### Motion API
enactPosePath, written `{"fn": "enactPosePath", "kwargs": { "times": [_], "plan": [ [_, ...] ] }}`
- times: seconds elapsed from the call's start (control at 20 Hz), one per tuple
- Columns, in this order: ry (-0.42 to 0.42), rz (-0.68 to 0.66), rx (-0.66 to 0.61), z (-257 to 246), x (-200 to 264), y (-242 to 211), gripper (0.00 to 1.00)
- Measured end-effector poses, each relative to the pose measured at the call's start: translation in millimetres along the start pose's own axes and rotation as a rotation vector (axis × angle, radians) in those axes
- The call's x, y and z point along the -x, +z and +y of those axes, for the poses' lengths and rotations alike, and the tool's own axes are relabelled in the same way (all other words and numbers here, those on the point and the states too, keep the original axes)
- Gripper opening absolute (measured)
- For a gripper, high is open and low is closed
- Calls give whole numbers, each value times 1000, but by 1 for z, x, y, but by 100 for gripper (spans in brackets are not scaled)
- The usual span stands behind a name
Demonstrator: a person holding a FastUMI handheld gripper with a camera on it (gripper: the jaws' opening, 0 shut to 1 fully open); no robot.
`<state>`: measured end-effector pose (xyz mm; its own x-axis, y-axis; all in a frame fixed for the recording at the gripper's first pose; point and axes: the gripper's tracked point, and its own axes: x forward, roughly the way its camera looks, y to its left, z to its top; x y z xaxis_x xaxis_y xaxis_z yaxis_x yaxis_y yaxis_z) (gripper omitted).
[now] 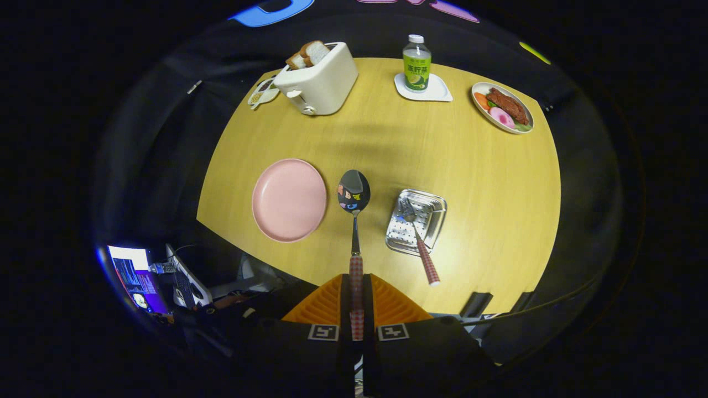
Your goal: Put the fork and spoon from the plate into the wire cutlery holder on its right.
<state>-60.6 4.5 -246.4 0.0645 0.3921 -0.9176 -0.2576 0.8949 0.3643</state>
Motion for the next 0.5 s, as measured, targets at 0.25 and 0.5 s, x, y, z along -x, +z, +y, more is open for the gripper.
{"fn": "enactPosePath", "kwargs": {
  "times": [0.25,0.5],
  "plan": [
    [-61,149,50,-49,1,-13,11],
    [-63,294,99,-56,-20,-8,11]
  ]
}}
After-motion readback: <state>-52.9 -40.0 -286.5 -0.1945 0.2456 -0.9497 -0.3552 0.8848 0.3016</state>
